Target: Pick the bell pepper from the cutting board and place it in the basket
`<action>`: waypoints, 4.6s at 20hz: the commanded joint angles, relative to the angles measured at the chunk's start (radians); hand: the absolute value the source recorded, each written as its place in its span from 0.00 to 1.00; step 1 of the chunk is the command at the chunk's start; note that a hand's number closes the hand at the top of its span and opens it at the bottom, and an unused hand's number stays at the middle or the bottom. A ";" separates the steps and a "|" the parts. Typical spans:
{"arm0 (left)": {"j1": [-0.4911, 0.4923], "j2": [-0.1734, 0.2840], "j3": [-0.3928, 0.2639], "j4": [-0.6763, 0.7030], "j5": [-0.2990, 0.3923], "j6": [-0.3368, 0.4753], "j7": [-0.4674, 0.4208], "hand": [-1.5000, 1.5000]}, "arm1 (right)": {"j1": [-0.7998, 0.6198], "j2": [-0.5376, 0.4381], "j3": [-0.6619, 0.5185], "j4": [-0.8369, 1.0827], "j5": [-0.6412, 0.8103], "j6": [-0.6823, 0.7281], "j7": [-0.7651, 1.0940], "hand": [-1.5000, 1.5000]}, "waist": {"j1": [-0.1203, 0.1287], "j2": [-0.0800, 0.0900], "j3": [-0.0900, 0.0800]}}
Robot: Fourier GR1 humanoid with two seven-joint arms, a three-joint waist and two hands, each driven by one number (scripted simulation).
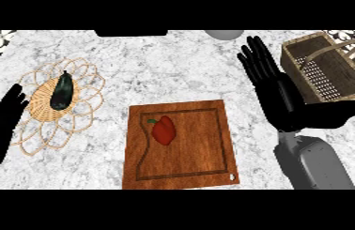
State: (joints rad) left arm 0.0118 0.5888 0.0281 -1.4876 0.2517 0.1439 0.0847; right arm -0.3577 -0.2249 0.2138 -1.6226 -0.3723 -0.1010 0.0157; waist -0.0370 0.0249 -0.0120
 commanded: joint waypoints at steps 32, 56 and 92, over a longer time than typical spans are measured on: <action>0.095 -0.235 -0.197 0.090 -0.021 -0.004 0.152 0.50 | -1.022 -0.127 0.379 0.171 0.343 0.723 0.348 0.00 | 0.045 -0.029 0.009; 0.108 -0.271 -0.182 0.083 -0.055 -0.023 0.166 0.50 | -0.876 -0.082 0.406 0.188 0.443 0.943 0.317 0.00 | 0.046 -0.021 0.012; 0.132 -0.307 -0.132 0.081 -0.100 -0.067 0.151 0.50 | -0.554 0.125 0.581 0.427 1.016 0.653 -0.006 0.00 | 0.044 -0.024 0.012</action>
State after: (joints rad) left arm 0.1170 0.3018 -0.0952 -1.4864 0.1419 0.1017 0.2268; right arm -0.9320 -0.1429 0.7846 -1.2112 0.6065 0.5631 0.0085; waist 0.0093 -0.0055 0.0146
